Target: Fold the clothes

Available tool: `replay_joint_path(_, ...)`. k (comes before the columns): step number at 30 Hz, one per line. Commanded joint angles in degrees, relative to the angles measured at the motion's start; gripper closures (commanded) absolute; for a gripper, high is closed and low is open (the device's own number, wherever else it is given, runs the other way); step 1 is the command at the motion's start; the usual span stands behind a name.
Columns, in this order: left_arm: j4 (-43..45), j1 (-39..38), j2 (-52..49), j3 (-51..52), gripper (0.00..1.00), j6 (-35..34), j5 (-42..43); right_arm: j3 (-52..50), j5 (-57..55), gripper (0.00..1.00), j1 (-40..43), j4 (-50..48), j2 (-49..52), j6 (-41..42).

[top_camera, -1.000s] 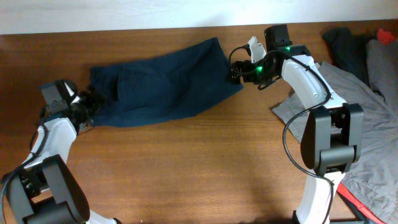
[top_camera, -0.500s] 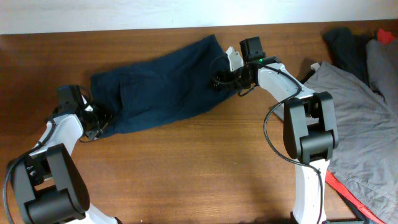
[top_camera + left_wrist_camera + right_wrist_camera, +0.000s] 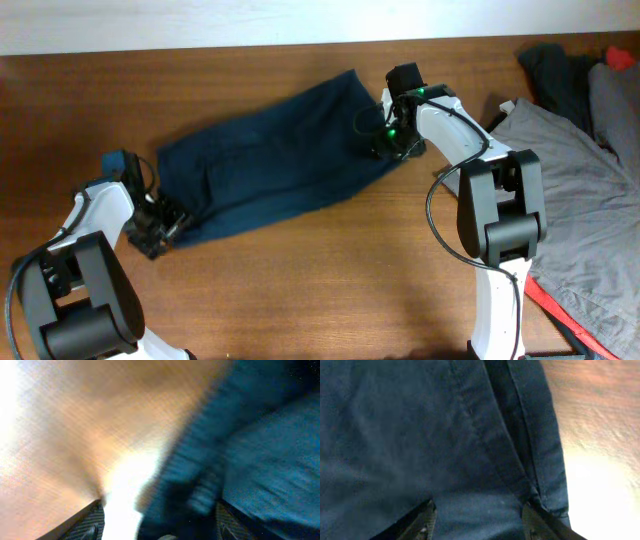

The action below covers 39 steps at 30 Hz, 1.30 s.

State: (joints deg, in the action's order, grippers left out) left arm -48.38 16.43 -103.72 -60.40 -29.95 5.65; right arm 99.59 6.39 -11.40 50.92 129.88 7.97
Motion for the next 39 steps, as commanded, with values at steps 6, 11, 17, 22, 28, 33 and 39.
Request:
replay_joint_path(6, -0.13, 4.81, -0.52, -0.31, 0.3, 0.31, -5.44, -2.62, -10.1, 0.41, 0.61, 9.84, -5.29, 7.58)
replay_joint_path(11, 3.69, 6.4, -0.52, -3.39, 0.25, 3.23, 2.93, -2.62, -10.16, 0.37, 0.55, 10.56, -13.86, 6.82)
replay_joint_path(17, 16.33, 6.23, -0.52, -5.92, 0.08, 6.05, 23.76, -2.62, -9.77, 0.25, 0.55, 3.85, -16.28, 1.95)
replay_joint_path(22, 15.08, 6.12, -0.63, -5.01, 0.06, 6.08, 21.33, -2.62, -7.41, 0.22, 0.55, -1.27, -16.13, -3.26)
replay_joint_path(28, 15.87, 3.74, -2.49, -1.36, 0.03, 6.12, 21.09, -2.62, -7.04, 0.21, 0.55, -2.29, -15.93, -3.23)
replay_joint_path(33, 16.26, 0.09, -8.04, -0.96, 0.02, 6.1, 21.03, -2.62, -6.95, 0.21, 0.55, -2.25, -15.93, -3.23)
replay_joint_path(39, 17.09, -1.49, -9.94, -0.98, 0.4, 6.08, 21.14, -2.62, -6.16, 0.2, 0.55, -1.86, -15.93, -3.23)
